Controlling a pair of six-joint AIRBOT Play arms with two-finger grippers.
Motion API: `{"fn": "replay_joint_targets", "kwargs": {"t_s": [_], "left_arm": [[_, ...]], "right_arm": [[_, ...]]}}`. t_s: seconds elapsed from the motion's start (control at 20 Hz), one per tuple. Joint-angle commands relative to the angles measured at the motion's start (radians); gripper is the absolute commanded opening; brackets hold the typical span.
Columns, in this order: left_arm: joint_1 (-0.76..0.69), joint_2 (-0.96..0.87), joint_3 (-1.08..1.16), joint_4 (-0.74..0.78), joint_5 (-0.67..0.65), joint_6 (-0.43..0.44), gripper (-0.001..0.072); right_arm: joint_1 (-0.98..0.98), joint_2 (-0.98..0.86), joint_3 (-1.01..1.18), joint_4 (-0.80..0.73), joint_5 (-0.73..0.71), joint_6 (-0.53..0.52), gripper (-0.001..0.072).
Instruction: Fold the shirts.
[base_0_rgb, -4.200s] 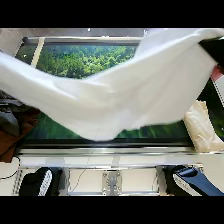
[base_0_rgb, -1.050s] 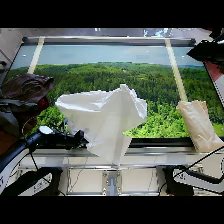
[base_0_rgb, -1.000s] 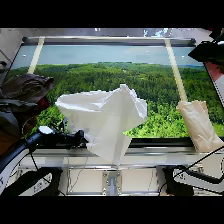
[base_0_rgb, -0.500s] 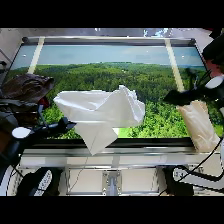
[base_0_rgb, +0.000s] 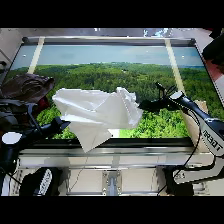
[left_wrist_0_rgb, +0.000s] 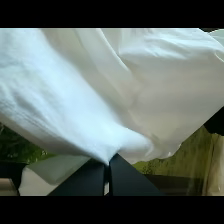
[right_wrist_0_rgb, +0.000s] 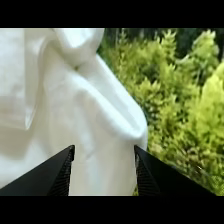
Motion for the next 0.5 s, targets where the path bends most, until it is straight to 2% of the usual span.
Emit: {"fn": "replay_joint_targets", "kwargs": {"t_s": [0.0,0.25,0.3,0.45], "left_arm": [[0.003,0.004,0.001,0.026,-0.002,-0.003,0.0008],[0.003,0.004,0.001,0.031,-0.002,-0.003,0.0008],[0.003,0.004,0.001,0.031,-0.002,-0.003,0.0009],[0.003,0.004,0.001,0.030,-0.002,-0.003,0.0008]], "right_arm": [[0.019,-0.049,0.072,0.008,-0.060,0.003,0.0422],[0.019,-0.063,0.114,-0.071,-0.042,0.053,0.0410],[0.019,-0.065,0.113,-0.099,-0.017,0.054,0.0360],[0.019,-0.107,0.114,-0.115,0.091,0.054,0.0367]]}}
